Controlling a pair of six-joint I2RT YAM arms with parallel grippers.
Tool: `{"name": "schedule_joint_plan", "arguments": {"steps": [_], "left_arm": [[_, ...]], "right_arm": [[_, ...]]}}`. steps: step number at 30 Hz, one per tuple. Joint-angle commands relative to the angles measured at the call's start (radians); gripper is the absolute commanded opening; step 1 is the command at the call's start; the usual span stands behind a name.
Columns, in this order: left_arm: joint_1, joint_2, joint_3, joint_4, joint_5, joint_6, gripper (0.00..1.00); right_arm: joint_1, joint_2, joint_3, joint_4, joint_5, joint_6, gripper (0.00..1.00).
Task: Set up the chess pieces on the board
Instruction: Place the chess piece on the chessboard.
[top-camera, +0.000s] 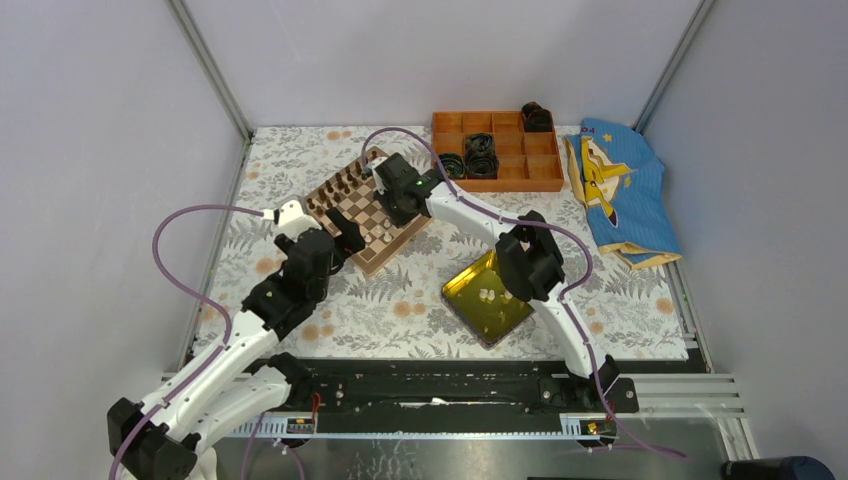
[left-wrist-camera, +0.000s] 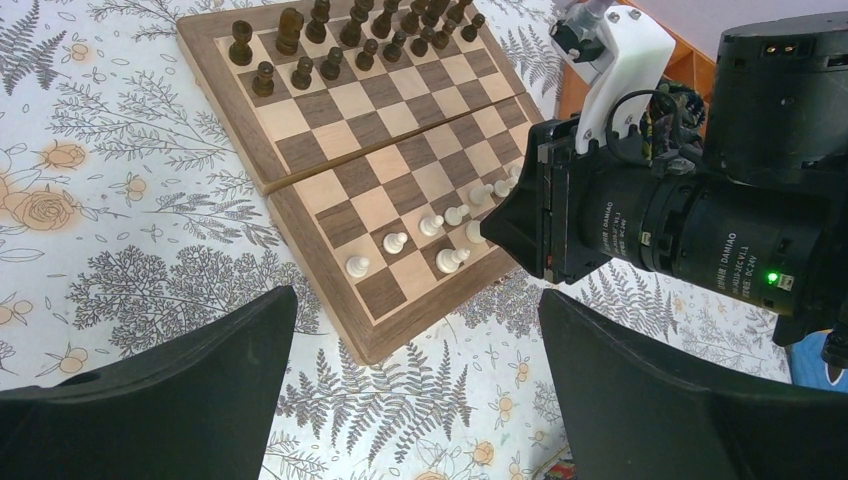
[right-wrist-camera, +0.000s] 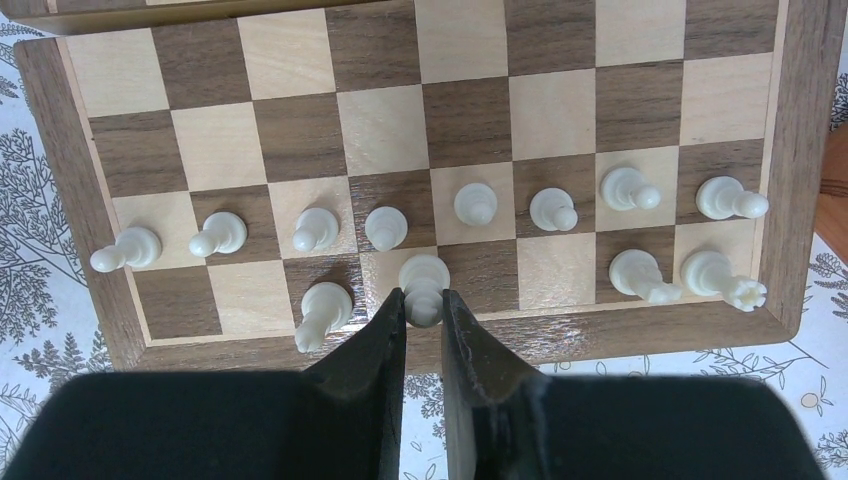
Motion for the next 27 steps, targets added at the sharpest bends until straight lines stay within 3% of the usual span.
{"name": "schedule_joint_plan", "arguments": {"steps": [1,27], "left_arm": [[-0.007,0.008,0.017,0.007,-0.04,-0.003,0.99],[-0.007,0.027,0.026,0.018,-0.037,0.005,0.99]], "right_arm": [[-0.019,-0.046,-0.018,-0.002,-0.004,-0.018,0.0],[-0.011,-0.062,-0.03,-0.031,-0.062,-0.007,0.0]]}}
